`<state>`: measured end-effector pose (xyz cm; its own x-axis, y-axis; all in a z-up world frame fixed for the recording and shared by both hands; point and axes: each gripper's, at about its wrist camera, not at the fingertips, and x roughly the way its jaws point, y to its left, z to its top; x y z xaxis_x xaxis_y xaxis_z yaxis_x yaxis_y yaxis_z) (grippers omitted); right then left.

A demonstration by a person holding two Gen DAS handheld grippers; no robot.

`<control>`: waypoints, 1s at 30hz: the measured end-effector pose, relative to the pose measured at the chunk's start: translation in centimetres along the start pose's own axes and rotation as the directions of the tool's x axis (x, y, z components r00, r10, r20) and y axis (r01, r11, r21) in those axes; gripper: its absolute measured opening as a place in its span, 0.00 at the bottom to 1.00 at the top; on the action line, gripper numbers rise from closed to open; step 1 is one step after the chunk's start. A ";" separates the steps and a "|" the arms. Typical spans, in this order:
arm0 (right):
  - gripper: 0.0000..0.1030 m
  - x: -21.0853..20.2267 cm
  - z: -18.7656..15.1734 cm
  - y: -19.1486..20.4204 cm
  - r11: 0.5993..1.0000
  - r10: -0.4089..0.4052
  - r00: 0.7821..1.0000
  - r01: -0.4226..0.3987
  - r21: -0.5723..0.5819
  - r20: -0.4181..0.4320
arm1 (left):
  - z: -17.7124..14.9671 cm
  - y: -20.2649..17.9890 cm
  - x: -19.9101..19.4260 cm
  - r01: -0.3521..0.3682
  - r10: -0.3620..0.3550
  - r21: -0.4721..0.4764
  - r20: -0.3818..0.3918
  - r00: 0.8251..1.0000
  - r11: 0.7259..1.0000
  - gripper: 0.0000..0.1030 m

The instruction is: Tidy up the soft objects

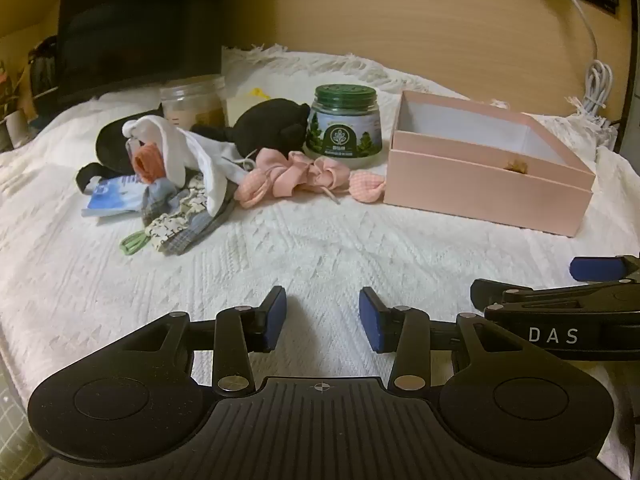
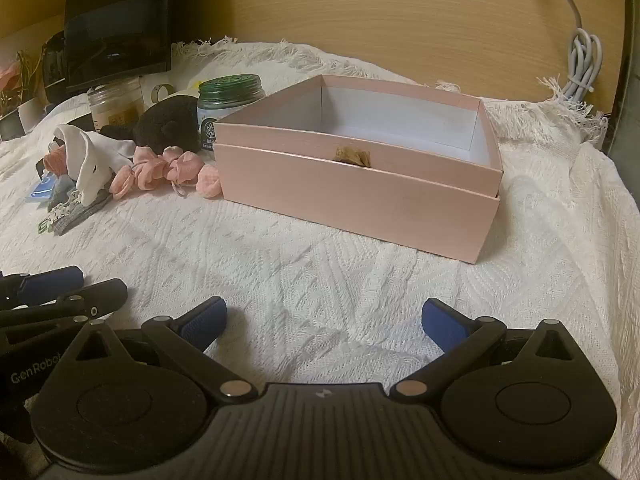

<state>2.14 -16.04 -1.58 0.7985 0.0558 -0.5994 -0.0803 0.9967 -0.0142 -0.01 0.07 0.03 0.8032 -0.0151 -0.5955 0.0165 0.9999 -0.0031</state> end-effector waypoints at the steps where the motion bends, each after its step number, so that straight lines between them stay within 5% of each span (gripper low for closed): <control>1: 1.00 0.0 0.0 0.0 1.000 0.000 1.000 0.000 0.000 0.000 | 0.0 0.0 0.0 -0.002 0.002 0.003 0.000 1.000 1.000 0.44; 30: 1.00 0.0 0.0 0.0 1.000 0.000 1.000 0.000 0.001 0.001 | 0.0 0.0 0.0 -0.005 0.005 0.007 0.000 1.000 1.000 0.44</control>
<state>2.09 -16.08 -1.56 0.7991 0.0559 -0.5986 -0.0799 0.9967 -0.0135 -0.01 0.04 0.02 0.8034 -0.0104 -0.5953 0.0167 0.9998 0.0050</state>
